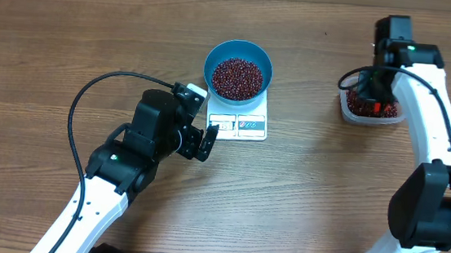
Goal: Scoop item into bowl and weigh 150g on scale
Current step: 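Dip the red scoop into the beans in the tub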
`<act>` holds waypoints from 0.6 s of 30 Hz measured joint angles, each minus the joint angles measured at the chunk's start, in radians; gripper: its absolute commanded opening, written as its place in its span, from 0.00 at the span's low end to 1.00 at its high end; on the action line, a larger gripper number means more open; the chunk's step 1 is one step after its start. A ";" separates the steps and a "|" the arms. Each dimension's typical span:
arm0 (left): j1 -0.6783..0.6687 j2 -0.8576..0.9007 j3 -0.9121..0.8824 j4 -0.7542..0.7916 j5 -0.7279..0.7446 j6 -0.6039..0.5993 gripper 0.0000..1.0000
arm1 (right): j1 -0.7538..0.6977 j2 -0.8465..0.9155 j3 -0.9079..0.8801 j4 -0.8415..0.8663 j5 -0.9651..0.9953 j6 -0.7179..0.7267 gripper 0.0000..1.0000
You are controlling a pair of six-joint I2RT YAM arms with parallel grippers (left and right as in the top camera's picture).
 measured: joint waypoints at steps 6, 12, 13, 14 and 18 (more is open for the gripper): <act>0.000 0.000 0.000 0.000 0.000 0.000 1.00 | 0.023 0.000 0.000 -0.003 0.086 0.024 0.04; 0.000 0.000 0.000 0.000 0.000 0.000 1.00 | 0.022 0.000 0.078 -0.070 0.007 -0.005 0.04; 0.000 0.000 0.000 0.000 0.000 0.000 0.99 | 0.022 -0.002 0.121 -0.084 -0.038 -0.019 0.04; 0.000 0.000 0.000 0.000 0.000 0.000 1.00 | 0.021 -0.003 0.149 -0.089 -0.076 -0.030 0.04; 0.000 0.000 0.000 0.000 0.000 0.000 1.00 | 0.022 -0.021 0.245 -0.050 -0.305 -0.083 0.04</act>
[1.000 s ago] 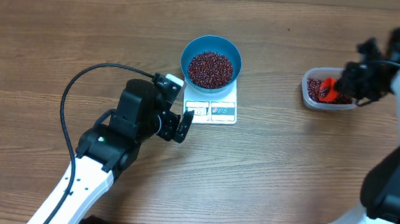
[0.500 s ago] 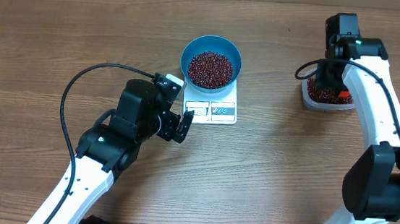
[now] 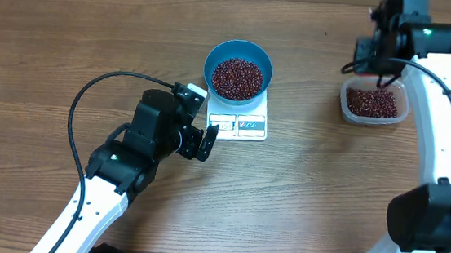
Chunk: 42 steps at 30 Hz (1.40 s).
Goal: Scoop item into bowl and weigh 150g on scale
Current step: 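Dip the red scoop into the beans in the tub, then lift the scoop and move it over the teal bowl, then lower the red scoop down into the beans in the teal bowl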
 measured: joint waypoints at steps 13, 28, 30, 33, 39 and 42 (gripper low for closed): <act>0.000 0.000 0.000 0.000 0.000 0.000 0.99 | 0.178 -0.021 0.001 0.216 -0.458 -0.056 0.04; 0.000 0.000 0.000 0.000 0.000 0.000 1.00 | 0.321 0.066 -0.010 0.257 -0.363 -0.061 0.04; 0.000 0.000 0.000 0.000 0.000 0.000 1.00 | 0.321 0.093 -0.011 0.259 -0.359 -0.063 0.04; 0.000 0.000 0.000 0.000 0.000 0.000 0.99 | 0.321 0.136 -0.013 0.264 -0.354 -0.063 0.04; 0.000 0.000 0.000 0.000 0.000 0.000 1.00 | 0.321 0.183 -0.015 0.273 -0.332 -0.067 0.04; 0.000 0.000 0.000 0.000 0.000 0.000 1.00 | 0.321 0.195 -0.015 0.282 -0.309 -0.068 0.04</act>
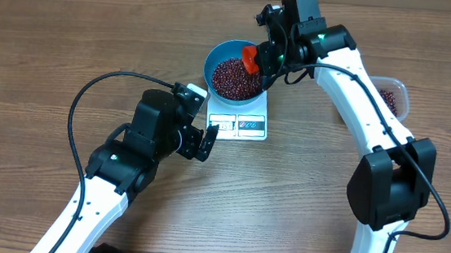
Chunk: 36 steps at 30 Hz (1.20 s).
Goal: Scoop item into bowl and weigh 150g on scale
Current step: 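Lower the red scoop down into the beans in the teal bowl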
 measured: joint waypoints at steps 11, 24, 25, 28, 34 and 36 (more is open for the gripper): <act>0.000 0.000 0.000 0.000 0.000 0.000 1.00 | 0.000 0.036 0.000 0.017 0.027 -0.003 0.04; 0.000 0.000 0.000 0.000 0.000 0.000 1.00 | 0.019 0.036 0.000 0.017 0.034 -0.006 0.04; 0.000 0.000 0.000 0.000 0.000 0.000 1.00 | 0.024 0.036 0.000 0.018 0.034 -0.006 0.04; 0.000 0.000 0.000 0.000 0.000 0.000 0.99 | 0.041 0.037 0.000 0.017 0.038 -0.007 0.04; 0.000 0.000 0.000 0.000 0.000 0.000 1.00 | 0.054 0.047 0.000 0.017 0.040 0.001 0.04; 0.000 0.000 0.000 0.000 0.000 0.000 1.00 | 0.053 0.048 0.000 0.018 0.026 0.005 0.04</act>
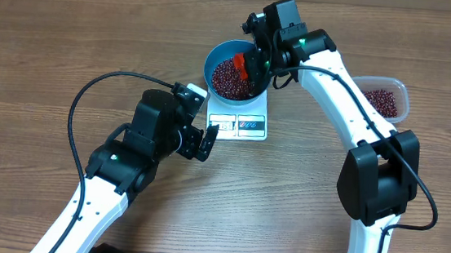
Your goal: Scoop item into bowl and weigh 150g on scale
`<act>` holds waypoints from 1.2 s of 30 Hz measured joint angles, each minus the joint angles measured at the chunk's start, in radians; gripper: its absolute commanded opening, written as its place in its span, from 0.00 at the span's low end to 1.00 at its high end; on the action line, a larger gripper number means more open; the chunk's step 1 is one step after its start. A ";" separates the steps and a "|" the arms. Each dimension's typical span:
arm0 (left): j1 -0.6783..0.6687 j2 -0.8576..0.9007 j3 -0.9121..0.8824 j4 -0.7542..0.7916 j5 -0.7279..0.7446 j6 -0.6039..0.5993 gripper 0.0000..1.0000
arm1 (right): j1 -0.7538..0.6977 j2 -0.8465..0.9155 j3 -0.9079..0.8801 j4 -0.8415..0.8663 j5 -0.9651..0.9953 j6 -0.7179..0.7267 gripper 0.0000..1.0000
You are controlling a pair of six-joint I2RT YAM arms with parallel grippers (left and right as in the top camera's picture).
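A blue bowl (219, 60) filled with dark red beans (226, 79) stands on a small white scale (242, 125) at the table's middle back. My right gripper (253, 63) hangs over the bowl's right side, shut on a red scoop (241, 67) that tips down onto the beans. A clear plastic tub (383, 99) of the same beans sits at the far right. My left gripper (204, 141) rests just left of the scale's front, open with nothing between its fingers.
A black cable (102, 91) loops from the left arm over the table's left half. The right arm (343, 96) arches across between tub and bowl. Bare wooden table (53, 38) lies to the left and front.
My right gripper moved slightly left and lower over the bowl, and the red scoop is now tilted down onto the beans. The left arm has not moved.
My right gripper was down in the bean tub at the far right, then raised above it. Then it stood at the bowl's right rim with the red scoop held up, and now the scoop tips over the bowl. The left arm stayed beside the scale throughout.
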 measured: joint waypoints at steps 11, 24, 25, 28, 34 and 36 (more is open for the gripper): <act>0.000 0.000 0.000 0.000 0.000 0.000 1.00 | 0.000 0.005 0.000 -0.016 -0.084 0.007 0.04; 0.000 0.000 0.000 0.000 0.000 0.000 0.99 | -0.038 0.005 0.000 -0.035 -0.290 0.008 0.04; 0.000 0.000 0.000 0.000 0.000 0.000 1.00 | -0.048 0.005 0.000 -0.038 -0.309 0.008 0.04; 0.000 0.000 0.000 0.000 0.000 0.000 0.99 | -0.086 0.005 0.000 -0.053 -0.374 0.008 0.04; 0.000 0.000 0.000 0.000 0.000 0.000 1.00 | -0.174 0.005 0.000 -0.092 -0.488 0.008 0.04; 0.000 0.000 0.000 0.000 0.000 0.000 1.00 | -0.199 0.005 0.003 -0.103 -0.516 0.008 0.04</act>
